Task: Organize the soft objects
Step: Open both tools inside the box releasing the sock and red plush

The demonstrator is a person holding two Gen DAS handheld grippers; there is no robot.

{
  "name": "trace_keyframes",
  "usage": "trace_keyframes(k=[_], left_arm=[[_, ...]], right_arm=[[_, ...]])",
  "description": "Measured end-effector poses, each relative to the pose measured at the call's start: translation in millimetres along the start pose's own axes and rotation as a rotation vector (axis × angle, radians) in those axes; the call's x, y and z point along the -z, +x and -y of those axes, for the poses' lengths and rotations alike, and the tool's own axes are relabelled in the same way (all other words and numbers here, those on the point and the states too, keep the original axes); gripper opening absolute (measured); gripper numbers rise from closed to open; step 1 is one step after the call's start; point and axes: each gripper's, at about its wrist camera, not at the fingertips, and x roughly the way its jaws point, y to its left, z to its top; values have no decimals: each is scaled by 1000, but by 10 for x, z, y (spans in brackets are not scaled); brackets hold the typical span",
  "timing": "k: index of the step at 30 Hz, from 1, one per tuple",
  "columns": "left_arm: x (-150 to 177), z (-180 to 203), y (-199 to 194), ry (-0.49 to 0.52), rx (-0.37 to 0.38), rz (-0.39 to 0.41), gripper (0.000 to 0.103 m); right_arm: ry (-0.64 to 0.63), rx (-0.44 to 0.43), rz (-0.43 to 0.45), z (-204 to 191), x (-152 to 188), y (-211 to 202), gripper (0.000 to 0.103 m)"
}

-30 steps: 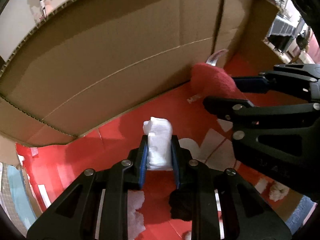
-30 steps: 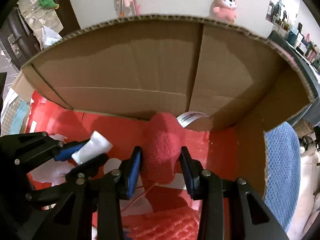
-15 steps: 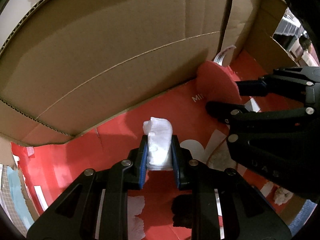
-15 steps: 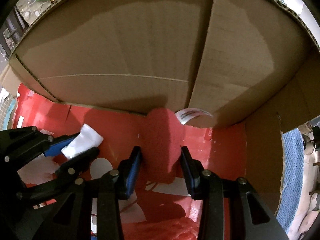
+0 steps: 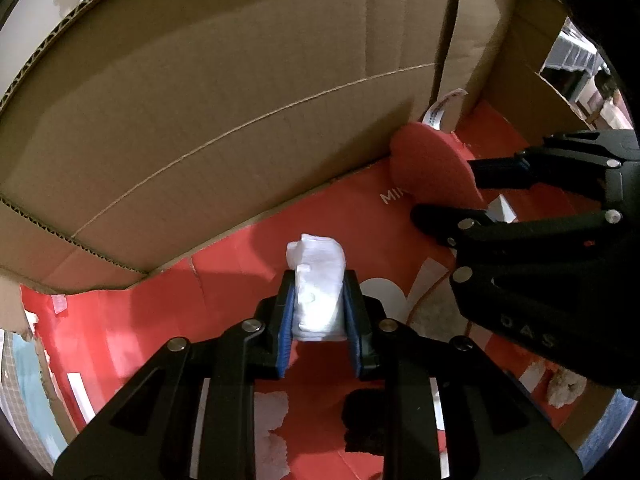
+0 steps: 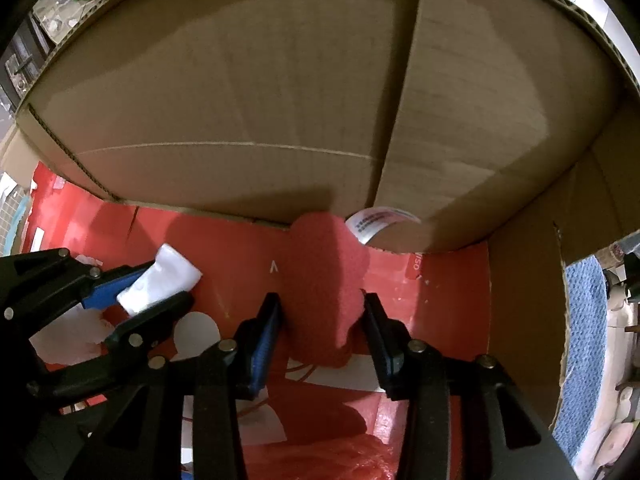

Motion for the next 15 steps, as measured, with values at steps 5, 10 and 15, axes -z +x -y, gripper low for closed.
trace_keyframes(k=[5, 10, 15], left_arm=[[-8, -45, -11, -14, 15, -3, 21], [6, -76, -10, -15, 7, 1, 24], [10, -56, -18, -12, 3, 0, 24]], right_arm=[[5, -1, 0, -13, 4, -9, 48], [9, -1, 0, -9, -12, -21, 49], [11, 0, -1, -14, -38, -37, 51]])
